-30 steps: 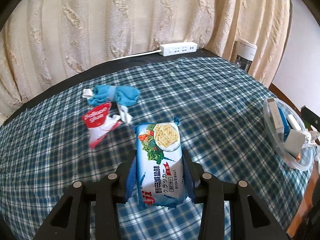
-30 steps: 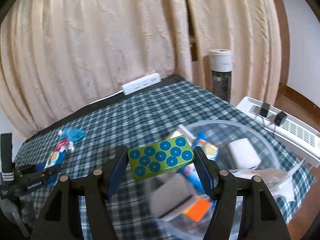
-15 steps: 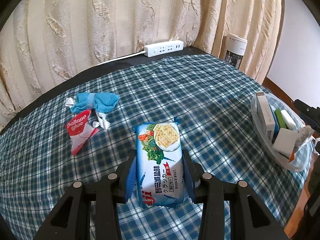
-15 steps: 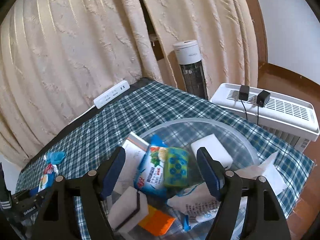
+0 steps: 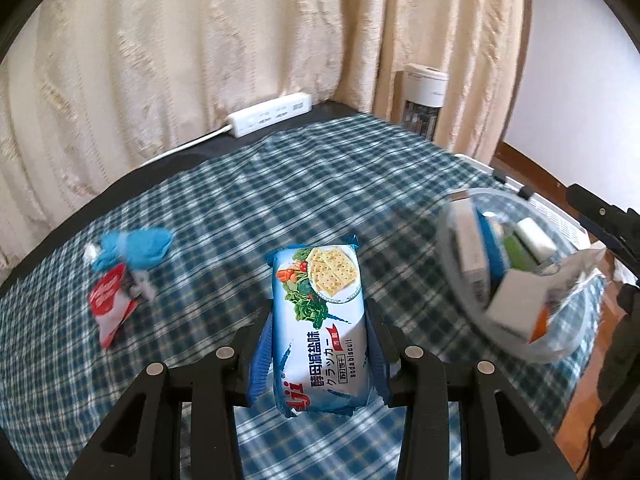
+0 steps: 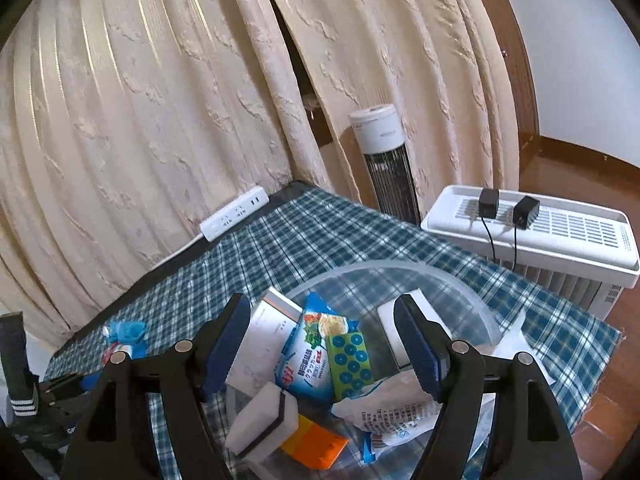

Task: Organize objects
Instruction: 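Carry the green block and cracker packet into the bowl and open both grippers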

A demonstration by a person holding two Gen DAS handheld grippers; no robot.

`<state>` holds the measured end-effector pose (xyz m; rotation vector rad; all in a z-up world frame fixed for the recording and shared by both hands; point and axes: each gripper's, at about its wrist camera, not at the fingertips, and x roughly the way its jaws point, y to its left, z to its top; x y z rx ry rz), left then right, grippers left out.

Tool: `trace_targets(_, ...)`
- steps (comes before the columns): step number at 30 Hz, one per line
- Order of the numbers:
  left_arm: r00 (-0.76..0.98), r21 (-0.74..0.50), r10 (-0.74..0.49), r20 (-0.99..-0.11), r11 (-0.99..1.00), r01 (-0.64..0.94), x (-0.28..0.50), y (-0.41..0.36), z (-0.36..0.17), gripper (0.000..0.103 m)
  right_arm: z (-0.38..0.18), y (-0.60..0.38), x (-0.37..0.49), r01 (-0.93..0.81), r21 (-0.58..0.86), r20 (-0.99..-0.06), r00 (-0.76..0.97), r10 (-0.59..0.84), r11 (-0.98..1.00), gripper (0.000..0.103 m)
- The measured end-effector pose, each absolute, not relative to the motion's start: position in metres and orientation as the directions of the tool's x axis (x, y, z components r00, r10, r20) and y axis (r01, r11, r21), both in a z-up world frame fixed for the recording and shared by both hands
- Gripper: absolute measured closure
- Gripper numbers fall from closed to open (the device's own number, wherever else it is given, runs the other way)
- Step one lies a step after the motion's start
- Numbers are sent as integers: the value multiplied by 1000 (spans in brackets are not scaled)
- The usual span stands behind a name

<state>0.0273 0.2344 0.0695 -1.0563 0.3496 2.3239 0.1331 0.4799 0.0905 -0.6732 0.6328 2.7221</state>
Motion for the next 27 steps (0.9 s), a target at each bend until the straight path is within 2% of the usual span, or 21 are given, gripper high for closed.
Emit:
trace_targets(9,-492,1,456,-742,-733,-680,41,287,79,59,111,478,151,-343,326,-416,-889,192,-881,24)
trace_targets(23,-406,-41,571,-714,-613,-789,56,344,87,57,116,489,162,-360,341,-386,-896,219,-868,24)
trace_targets(24,-396,-53,587,-706,-601,-797,57,345,88,48,116,489,161,-359,340,-388,-896,217,-869,24)
trace_targets(25,-395,-60,595,-700,-599,-798,56,345,89,28,116,489,162,-358,340,-388,-896,217,-870,24)
trace_targets(27,-403,-80,615,-677,-606,-791,55,339,92,14,116,488,162,-356,338,-390,-896,214,-871,24)
